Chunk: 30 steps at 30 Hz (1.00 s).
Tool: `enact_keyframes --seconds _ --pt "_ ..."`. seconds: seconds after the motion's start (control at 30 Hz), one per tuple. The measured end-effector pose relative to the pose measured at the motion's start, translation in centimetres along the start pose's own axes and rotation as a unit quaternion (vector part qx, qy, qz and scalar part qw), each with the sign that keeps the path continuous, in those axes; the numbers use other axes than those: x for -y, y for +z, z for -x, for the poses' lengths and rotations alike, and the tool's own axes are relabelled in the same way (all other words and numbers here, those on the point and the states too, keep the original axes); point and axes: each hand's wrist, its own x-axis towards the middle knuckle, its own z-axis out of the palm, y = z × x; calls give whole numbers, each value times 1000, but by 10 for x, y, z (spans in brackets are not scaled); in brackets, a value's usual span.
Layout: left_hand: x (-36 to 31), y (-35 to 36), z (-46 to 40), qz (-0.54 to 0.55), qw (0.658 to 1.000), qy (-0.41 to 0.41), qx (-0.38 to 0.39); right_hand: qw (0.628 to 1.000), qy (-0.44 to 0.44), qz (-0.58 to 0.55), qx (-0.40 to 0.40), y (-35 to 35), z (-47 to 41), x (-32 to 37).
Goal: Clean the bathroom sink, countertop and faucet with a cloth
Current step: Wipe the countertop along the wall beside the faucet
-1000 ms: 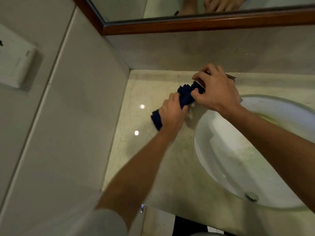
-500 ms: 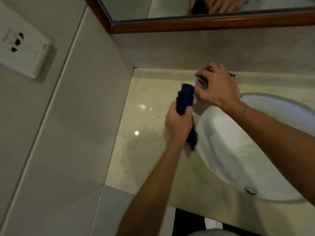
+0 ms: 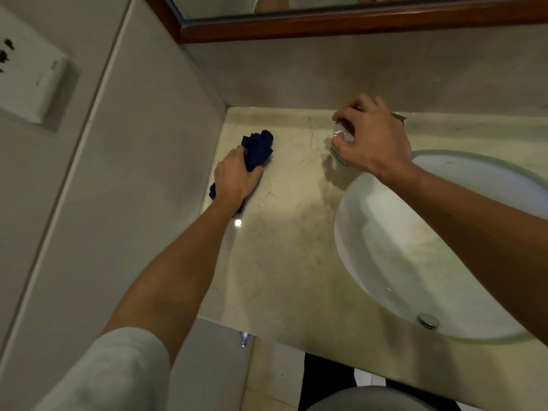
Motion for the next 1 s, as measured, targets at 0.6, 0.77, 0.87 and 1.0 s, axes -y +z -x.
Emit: enact_keyframes --seconds 0.6,0.77,0.87,1.0 --pt "-182 50 212 390 902 -183 -7 999 -27 23 21 -3 0 -3" --pt "-85 -32 209 319 922 -186 -122 999 -20 23 33 -6 0 -1" --pt "-17 -60 214 168 952 -216 -138 999 -20 30 33 -5 0 -2" --pt "39 -48 229 32 957 -277 -75 998 -25 37 33 -3 -2 -2"
